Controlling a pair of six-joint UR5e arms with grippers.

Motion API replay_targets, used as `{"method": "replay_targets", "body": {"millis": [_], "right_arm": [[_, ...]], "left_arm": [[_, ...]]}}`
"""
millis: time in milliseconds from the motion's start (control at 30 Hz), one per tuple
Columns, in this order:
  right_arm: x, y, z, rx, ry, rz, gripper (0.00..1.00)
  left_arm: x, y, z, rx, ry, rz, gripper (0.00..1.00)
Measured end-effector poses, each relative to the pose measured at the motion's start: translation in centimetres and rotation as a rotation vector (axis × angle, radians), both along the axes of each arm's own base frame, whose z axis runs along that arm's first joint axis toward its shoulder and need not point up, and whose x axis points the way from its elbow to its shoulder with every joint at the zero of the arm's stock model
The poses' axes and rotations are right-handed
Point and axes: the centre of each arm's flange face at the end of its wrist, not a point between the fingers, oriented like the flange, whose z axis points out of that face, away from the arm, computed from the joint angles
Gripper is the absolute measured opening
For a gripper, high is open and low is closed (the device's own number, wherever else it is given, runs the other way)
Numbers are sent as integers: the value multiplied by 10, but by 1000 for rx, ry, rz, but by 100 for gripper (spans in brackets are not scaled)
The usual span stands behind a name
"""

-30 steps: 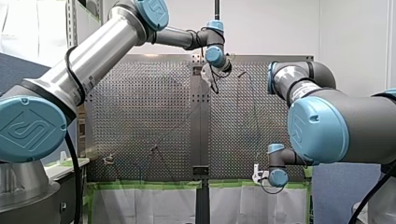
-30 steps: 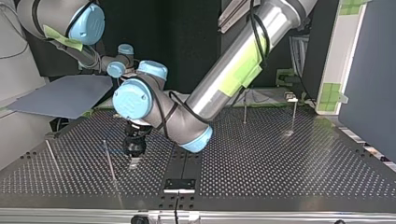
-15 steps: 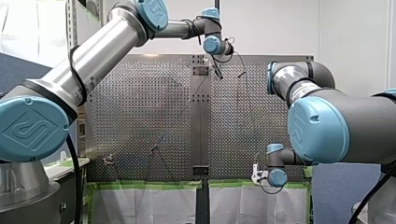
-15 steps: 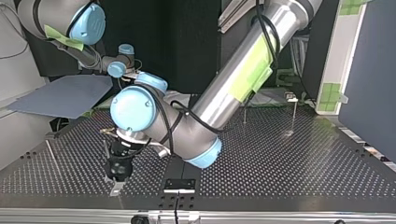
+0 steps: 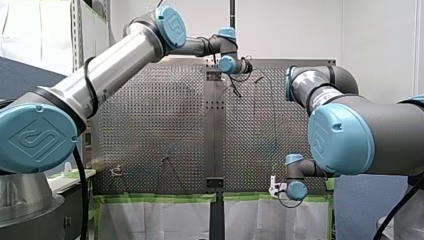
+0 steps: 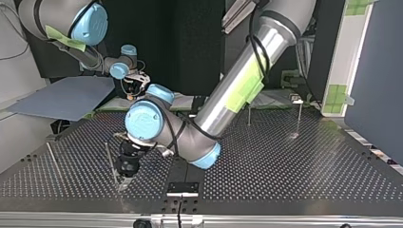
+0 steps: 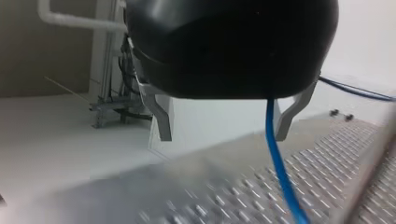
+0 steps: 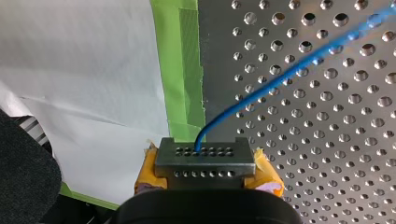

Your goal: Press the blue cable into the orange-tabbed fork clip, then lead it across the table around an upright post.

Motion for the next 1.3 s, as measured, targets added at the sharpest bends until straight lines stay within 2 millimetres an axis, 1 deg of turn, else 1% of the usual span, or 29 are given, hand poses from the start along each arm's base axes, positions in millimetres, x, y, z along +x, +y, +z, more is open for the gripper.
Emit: {"method": "replay_targets", "body": {"millis": [133, 400, 533, 667, 867, 1067, 1300], "right_arm": [[0, 0, 0, 0, 0, 0, 1], [0, 0, 0, 0, 0, 0, 1], [0, 0, 0, 0, 0, 1, 1], [0, 0, 0, 0, 0, 1, 1], [1, 0, 0, 0, 0, 2, 1], [2, 1, 0, 0, 0, 4, 1], [2, 1, 0, 0, 0, 4, 1]], "left_arm": [[5, -1, -21, 27, 20, 13, 100], [5, 6, -41, 113, 45, 68, 100], [3, 11, -56, 180, 71, 107, 100], [-1, 11, -67, 237, 76, 123, 100], [-10, 6, -71, 309, 74, 105, 100], [-16, 5, -62, 378, 65, 94, 100], [-24, 4, -62, 432, 68, 86, 100]]}}
